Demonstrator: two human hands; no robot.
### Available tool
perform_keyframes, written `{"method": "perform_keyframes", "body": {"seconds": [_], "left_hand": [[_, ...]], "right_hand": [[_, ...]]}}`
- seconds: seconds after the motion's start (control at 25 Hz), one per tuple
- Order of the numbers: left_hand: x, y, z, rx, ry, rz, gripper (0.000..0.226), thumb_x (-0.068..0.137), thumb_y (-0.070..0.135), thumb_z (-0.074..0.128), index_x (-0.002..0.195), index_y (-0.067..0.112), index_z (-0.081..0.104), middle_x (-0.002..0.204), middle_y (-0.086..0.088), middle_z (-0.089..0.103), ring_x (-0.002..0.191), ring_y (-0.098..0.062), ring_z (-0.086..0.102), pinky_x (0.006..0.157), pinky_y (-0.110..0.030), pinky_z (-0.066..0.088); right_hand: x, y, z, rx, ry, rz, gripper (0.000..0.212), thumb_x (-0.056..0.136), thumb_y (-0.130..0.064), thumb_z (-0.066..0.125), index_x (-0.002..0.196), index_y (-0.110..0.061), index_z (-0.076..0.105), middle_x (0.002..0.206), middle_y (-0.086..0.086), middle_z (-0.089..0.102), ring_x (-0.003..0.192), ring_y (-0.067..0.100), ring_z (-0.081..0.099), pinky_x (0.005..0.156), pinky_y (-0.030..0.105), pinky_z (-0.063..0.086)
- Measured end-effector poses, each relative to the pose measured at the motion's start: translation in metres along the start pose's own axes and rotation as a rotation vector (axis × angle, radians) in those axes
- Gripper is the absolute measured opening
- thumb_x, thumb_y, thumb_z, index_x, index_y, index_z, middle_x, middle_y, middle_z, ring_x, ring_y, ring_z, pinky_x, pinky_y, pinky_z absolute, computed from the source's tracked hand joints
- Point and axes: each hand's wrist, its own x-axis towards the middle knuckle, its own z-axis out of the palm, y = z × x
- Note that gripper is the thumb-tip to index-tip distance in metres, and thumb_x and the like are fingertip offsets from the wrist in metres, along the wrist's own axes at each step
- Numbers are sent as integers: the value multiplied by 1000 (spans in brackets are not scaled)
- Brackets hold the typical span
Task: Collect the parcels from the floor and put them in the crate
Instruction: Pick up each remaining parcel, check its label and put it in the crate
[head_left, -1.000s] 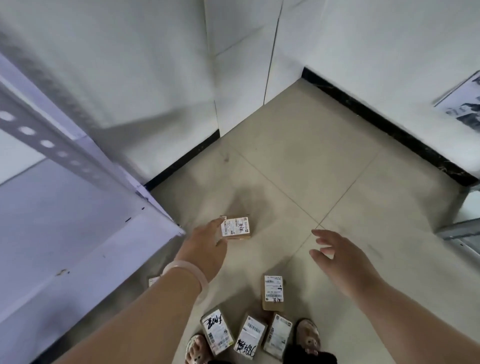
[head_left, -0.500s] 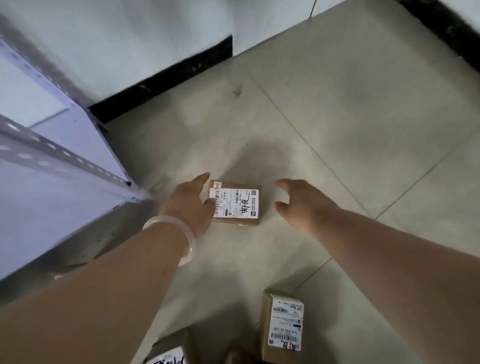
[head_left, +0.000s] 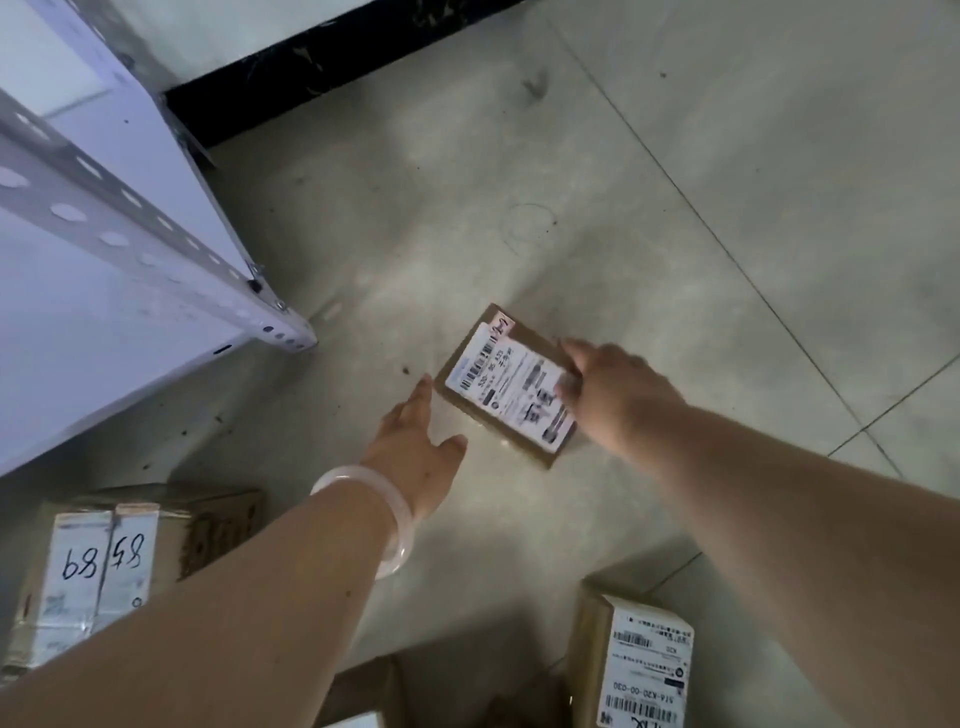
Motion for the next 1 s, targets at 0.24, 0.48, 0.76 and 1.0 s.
{"method": "perform_keyframes", "body": {"seconds": [0.24,0.48,0.76,1.0], "left_hand": [[-17,9,15,-105,-66,-40,74,100,28,43,149,36,-11,144,4,47,101,-11,56,78,-18,42],[-12,-6,36,-204,-17,-132,74,97,22,46,150,39,-3,123,4,61,103,-22,63,94,-32,47],[-43,13,29,-258,58,-41,61,96,26,51,144,49,21,104,12,68,74,0,61,63,-19,51],[-96,112,-38,-342,196,226,55,96,18,44,144,41,30,114,4,65,87,-10,63,62,-12,48]], "right_hand": [[-43,-5,41,392,-251,235,37,83,-48,63,109,-23,55,105,0,68,92,19,64,86,35,53],[-53,-2,58,485,-348,188,75,84,-33,68,147,-30,26,127,-1,61,110,20,61,90,29,50],[-78,5,44,879,-69,178,47,94,-32,54,137,-44,41,107,-7,68,91,15,68,81,30,56],[-112,-7,-91,966,174,73,49,92,-32,57,136,-49,42,105,-13,65,94,10,66,86,28,53]]}}
